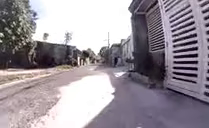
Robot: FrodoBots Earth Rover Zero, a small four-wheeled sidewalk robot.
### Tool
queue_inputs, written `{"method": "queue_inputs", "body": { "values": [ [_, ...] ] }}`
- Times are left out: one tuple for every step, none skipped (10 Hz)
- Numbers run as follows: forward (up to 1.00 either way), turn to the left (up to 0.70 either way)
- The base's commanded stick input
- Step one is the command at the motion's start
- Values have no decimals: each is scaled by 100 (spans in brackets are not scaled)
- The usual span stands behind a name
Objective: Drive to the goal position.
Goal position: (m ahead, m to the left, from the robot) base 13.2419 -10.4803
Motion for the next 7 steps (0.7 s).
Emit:
{"method": "queue_inputs", "body": {
  "values": [
    [100,0],
    [100,0],
    [100,0],
    [100,0],
    [100,0],
    [100,0],
    [100,0]
  ]
}}
